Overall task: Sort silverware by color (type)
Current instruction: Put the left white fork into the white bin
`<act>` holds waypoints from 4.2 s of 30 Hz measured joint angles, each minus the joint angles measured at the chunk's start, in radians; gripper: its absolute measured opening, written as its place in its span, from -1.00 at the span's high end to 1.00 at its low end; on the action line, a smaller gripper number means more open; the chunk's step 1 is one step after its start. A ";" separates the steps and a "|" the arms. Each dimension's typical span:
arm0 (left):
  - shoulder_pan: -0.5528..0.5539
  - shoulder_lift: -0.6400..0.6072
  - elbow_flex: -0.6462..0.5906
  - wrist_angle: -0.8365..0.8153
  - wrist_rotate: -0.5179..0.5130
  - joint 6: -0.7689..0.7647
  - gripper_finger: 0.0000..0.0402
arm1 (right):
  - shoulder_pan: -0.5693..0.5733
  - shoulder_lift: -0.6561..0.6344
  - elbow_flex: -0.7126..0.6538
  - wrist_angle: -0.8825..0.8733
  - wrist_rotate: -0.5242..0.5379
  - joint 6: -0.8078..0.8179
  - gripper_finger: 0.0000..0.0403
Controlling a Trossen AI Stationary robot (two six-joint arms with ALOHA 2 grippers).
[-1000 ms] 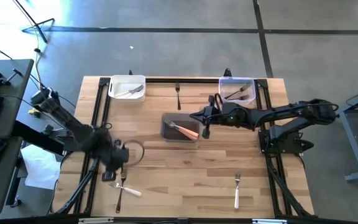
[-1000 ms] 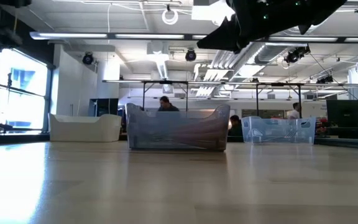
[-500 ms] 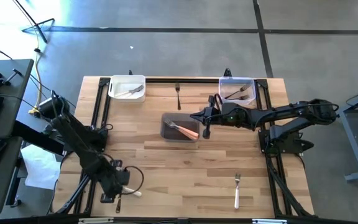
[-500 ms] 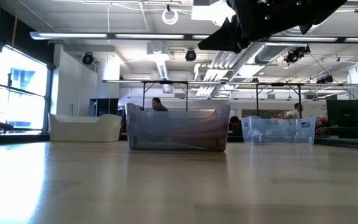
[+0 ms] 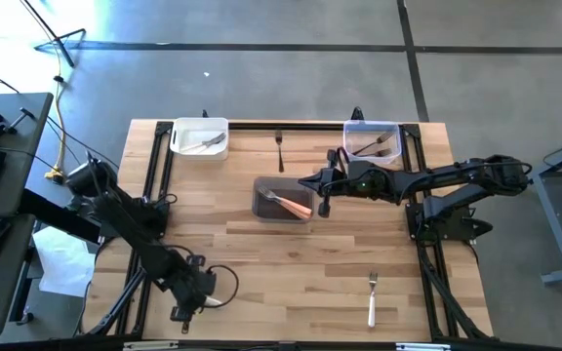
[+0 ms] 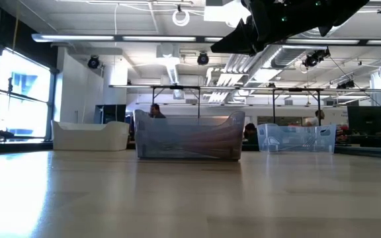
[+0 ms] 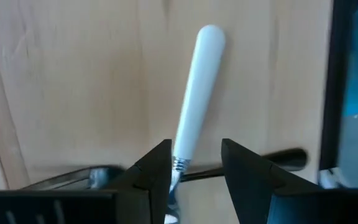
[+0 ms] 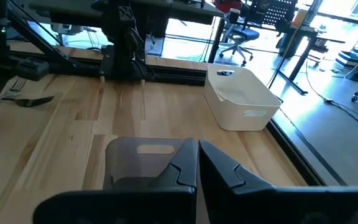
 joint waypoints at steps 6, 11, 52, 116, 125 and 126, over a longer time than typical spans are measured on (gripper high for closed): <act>0.000 0.028 0.000 0.000 0.003 0.041 0.35 | 0.000 0.000 0.000 0.000 0.000 0.000 1.00; 0.000 0.028 0.000 -0.006 0.005 0.050 0.34 | 0.000 0.000 0.000 -0.004 0.000 -0.016 1.00; 0.092 0.077 0.221 -0.432 0.029 0.366 0.96 | 0.000 0.000 0.000 -0.016 0.000 -0.026 1.00; 0.391 0.154 0.053 -0.191 -0.008 0.465 0.67 | 0.000 0.001 0.001 -0.060 -0.001 -0.045 1.00; 0.391 0.152 0.051 -0.191 -0.026 0.503 0.96 | 0.000 0.001 0.001 -0.060 -0.001 -0.045 1.00; 0.391 0.152 0.051 -0.195 -0.027 0.515 0.96 | 0.000 0.001 0.001 -0.060 -0.001 -0.045 1.00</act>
